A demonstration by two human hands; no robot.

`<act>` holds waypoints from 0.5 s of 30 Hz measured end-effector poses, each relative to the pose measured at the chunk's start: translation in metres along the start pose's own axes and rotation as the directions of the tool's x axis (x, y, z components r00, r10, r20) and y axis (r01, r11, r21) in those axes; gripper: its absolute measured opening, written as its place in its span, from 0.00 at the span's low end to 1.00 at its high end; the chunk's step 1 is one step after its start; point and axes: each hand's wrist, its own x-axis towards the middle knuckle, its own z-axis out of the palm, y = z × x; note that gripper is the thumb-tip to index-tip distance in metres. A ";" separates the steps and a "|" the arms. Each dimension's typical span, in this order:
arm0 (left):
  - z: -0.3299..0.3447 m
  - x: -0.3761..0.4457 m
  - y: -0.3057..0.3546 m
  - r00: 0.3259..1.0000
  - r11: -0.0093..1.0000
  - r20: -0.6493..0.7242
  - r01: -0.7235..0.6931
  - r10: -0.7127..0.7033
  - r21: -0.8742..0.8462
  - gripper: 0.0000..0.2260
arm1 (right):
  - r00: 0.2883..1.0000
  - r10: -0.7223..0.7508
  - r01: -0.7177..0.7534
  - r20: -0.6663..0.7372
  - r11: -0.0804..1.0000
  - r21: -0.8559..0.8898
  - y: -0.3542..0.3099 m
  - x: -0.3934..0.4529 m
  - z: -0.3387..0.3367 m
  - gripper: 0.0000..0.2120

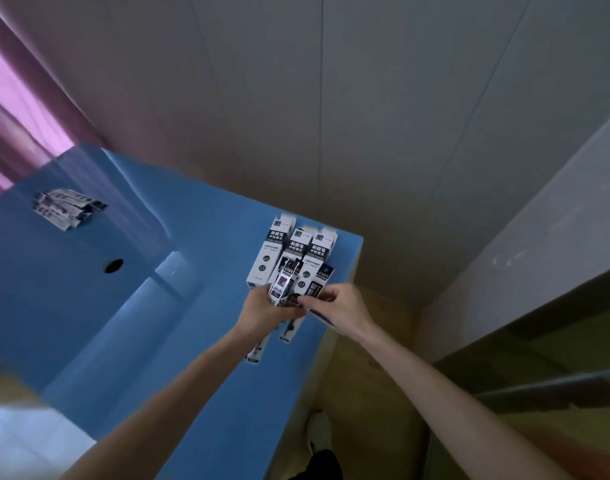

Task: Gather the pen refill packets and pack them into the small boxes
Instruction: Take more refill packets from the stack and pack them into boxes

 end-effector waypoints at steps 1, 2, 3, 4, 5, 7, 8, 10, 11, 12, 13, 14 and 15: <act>-0.001 0.007 0.005 1.000 0.999 0.010 -0.026 0.026 0.018 0.11 | 1.000 0.017 -0.017 0.005 1.000 0.002 -0.002 0.008 -0.004 0.18; -0.002 0.013 0.010 0.998 0.998 0.017 -0.056 0.056 0.037 0.11 | 1.000 0.025 -0.025 0.016 1.000 0.010 -0.003 0.015 -0.008 0.17; -0.003 0.019 0.016 0.996 0.995 0.026 -0.081 0.080 0.049 0.11 | 0.999 0.030 -0.031 0.020 0.999 0.028 -0.004 0.021 -0.012 0.15; -0.003 0.025 0.022 0.995 0.995 0.034 -0.093 0.092 0.047 0.10 | 0.999 0.035 -0.036 0.017 0.998 0.052 -0.004 0.026 -0.017 0.13; -0.004 0.032 0.026 0.995 0.995 0.036 -0.093 0.092 0.023 0.09 | 0.999 0.039 -0.039 0.003 0.996 0.082 -0.005 0.031 -0.024 0.12; -0.004 0.043 0.034 0.997 0.996 0.015 -0.075 0.076 -0.048 0.08 | 0.995 0.083 -0.072 -0.056 0.981 0.178 -0.005 0.038 -0.039 0.09; -0.004 0.048 0.038 0.998 0.994 0.000 -0.066 0.067 -0.081 0.09 | 0.990 0.113 -0.091 -0.085 0.968 0.234 -0.005 0.041 -0.048 0.09; 0.000 0.058 0.044 0.998 0.988 -0.039 -0.048 0.043 -0.144 0.12 | 0.975 0.183 -0.131 -0.126 0.932 0.337 -0.003 0.049 -0.066 0.07; 0.003 0.063 0.046 0.997 0.988 -0.063 -0.049 0.040 -0.148 0.12 | 0.969 0.208 -0.145 -0.134 0.915 0.376 -0.002 0.054 -0.075 0.06; 0.007 0.067 0.048 0.995 0.992 -0.085 -0.059 0.049 -0.112 0.11 | 0.965 0.219 -0.145 -0.143 0.904 0.401 -0.001 0.059 -0.083 0.05; 0.011 0.072 0.049 0.993 0.997 -0.101 -0.069 0.065 -0.043 0.10 | 0.961 0.230 -0.146 -0.157 0.896 0.420 0.001 0.066 -0.090 0.05; 0.014 0.077 0.050 0.991 0.996 -0.108 -0.077 0.082 0.049 0.10 | 0.956 0.237 -0.144 -0.170 0.890 0.432 0.002 0.073 -0.096 0.05; 0.018 0.082 0.051 0.988 0.984 -0.113 -0.082 0.101 0.155 0.10 | 0.953 0.244 -0.144 -0.179 0.885 0.443 0.003 0.081 -0.101 0.05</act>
